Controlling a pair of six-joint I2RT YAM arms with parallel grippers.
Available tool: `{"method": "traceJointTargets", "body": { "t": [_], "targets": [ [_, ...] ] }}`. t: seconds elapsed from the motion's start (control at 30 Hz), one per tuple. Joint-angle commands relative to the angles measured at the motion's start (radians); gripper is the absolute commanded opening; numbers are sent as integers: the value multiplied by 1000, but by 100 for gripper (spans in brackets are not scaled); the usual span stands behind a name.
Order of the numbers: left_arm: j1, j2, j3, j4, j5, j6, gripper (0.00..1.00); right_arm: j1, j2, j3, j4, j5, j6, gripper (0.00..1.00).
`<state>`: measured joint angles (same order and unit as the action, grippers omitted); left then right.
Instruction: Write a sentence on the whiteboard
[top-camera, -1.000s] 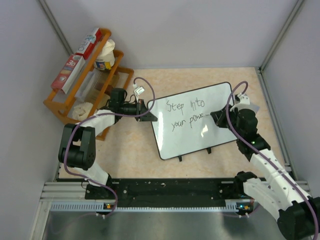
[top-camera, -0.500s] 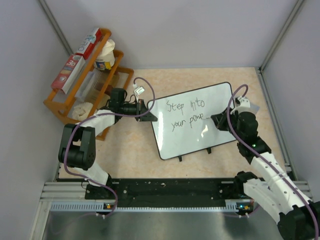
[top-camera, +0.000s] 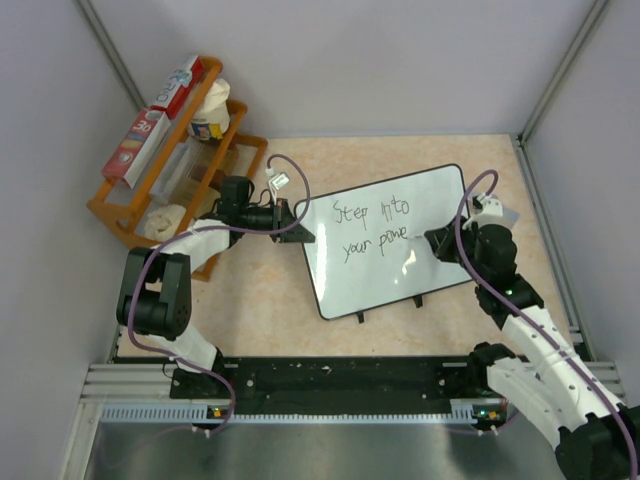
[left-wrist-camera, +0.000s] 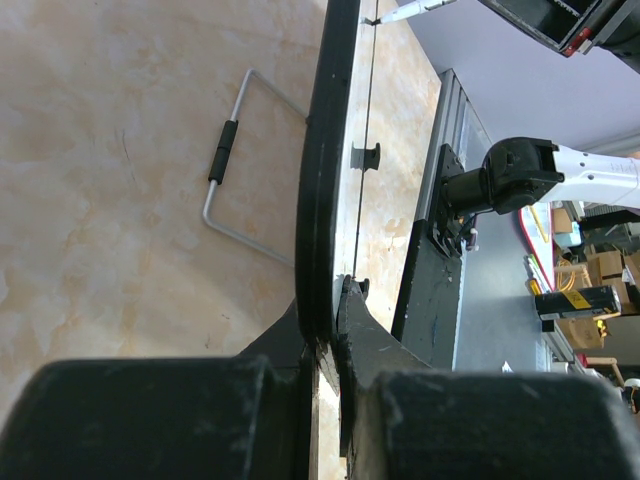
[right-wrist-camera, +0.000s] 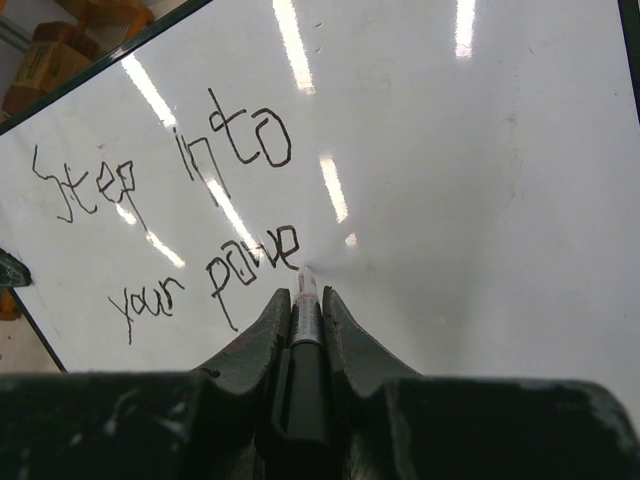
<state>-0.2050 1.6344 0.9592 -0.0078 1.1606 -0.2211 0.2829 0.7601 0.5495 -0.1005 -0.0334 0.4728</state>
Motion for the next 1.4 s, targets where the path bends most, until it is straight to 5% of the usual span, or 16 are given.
{"method": "traceJointTargets", "body": {
  "t": [0.0, 1.37],
  "targets": [
    [-45, 35, -36, -32, -164, 238, 0, -13, -15, 35, -1, 52, -7, 0],
    [-47, 35, -33, -38, -168, 241, 0, -13, 38, 21, 53, 59, -11, 0]
  ]
}}
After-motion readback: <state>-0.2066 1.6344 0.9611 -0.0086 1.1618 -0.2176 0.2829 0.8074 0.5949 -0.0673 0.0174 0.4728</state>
